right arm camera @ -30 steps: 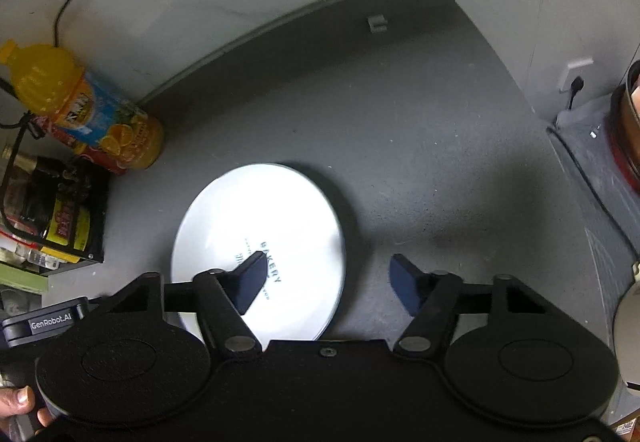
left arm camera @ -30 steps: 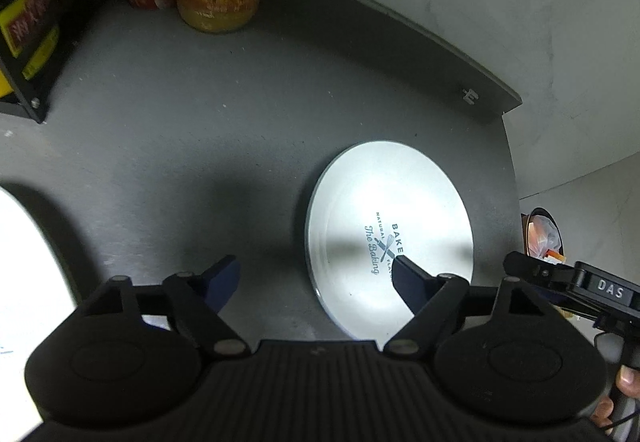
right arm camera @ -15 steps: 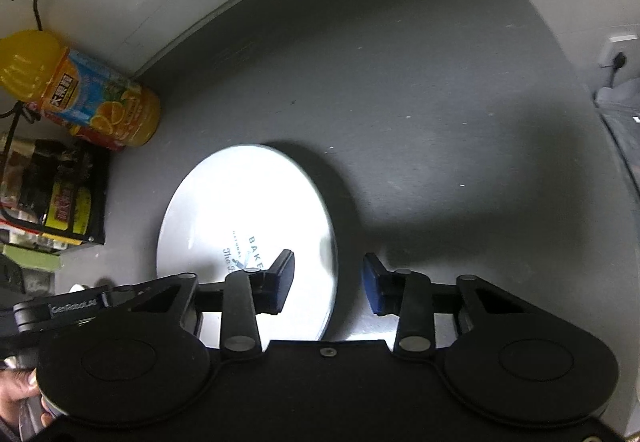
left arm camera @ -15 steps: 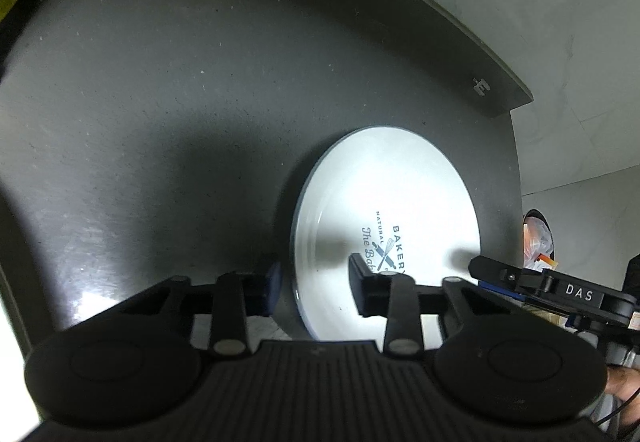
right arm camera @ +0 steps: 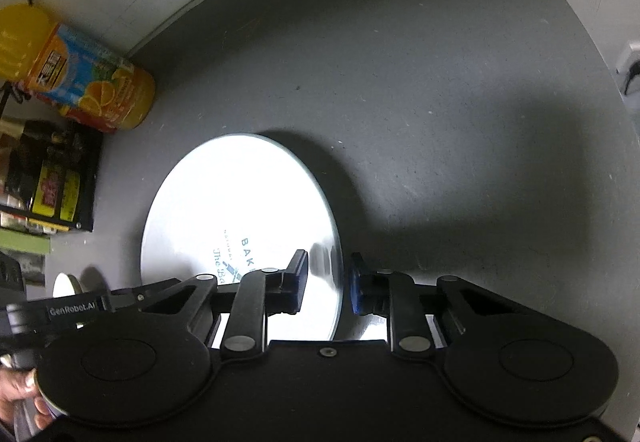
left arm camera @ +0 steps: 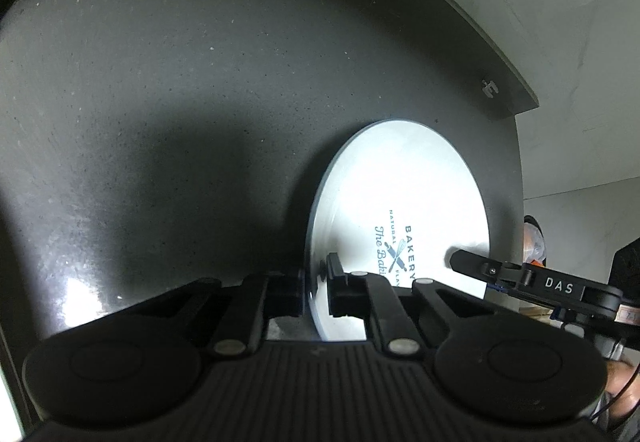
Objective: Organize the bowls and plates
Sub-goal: 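Close both grippers on the rim of the 'BAKERY' plate, then lift the 'BAKERY' plate with both grippers and carry it to the plate stack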
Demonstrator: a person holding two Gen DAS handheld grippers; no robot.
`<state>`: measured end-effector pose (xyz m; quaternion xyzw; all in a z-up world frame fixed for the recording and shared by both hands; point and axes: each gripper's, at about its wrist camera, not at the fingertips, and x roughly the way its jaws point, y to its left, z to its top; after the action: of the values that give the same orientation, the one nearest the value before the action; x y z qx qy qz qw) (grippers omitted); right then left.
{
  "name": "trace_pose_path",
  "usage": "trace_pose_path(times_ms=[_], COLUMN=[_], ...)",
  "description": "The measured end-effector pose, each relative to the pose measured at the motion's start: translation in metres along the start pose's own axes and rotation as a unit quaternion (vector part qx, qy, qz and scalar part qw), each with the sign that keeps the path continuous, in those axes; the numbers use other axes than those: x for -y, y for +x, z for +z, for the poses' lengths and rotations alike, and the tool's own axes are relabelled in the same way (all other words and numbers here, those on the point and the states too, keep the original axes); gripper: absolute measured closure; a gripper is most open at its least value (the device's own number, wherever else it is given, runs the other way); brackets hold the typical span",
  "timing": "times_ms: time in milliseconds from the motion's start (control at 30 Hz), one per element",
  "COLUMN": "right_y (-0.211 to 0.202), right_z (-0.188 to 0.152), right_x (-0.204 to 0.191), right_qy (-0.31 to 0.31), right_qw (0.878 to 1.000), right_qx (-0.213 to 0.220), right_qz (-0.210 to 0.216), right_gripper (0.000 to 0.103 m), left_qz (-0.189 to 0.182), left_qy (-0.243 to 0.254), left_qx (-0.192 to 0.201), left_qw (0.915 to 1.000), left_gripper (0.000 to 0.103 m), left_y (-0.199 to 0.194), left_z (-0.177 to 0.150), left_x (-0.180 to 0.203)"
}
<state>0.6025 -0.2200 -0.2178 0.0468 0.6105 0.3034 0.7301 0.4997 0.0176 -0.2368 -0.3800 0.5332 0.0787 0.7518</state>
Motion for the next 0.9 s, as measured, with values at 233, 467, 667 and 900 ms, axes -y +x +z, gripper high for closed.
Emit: trace_pose_path(times_ms=[233,467,667,900], right_y=[-0.002,-0.03,-0.054,-0.075], right_z=[0.002,0.003,0.003,0.0], right_x=[0.001,-0.003,-0.013,-0.018], right_qy=[-0.015,-0.035,-0.053,-0.068], right_qw=[1.0,0.999,0.996,0.993], right_qx=[0.003,0.038,0.069,0.093], right_qz=[-0.007,0.001,0.009,0.015], right_gripper=[0.091,0.096,0.096,0.095], left_qz=[0.008,0.001,-0.008,-0.02], left_qy=[0.022,0.034,0.04,0.042], left_qx=[0.006,0.022,0.045,0.067], left_qw=[0.9997,0.9992,0.9982,0.9967], left_gripper=[0.094,0.094,0.094,0.094], left_y=[0.0,-0.015,-0.031,-0.058], left_z=[-0.001,0.002,0.006,0.006], left_x=[0.005,0.01,0.016,0.018])
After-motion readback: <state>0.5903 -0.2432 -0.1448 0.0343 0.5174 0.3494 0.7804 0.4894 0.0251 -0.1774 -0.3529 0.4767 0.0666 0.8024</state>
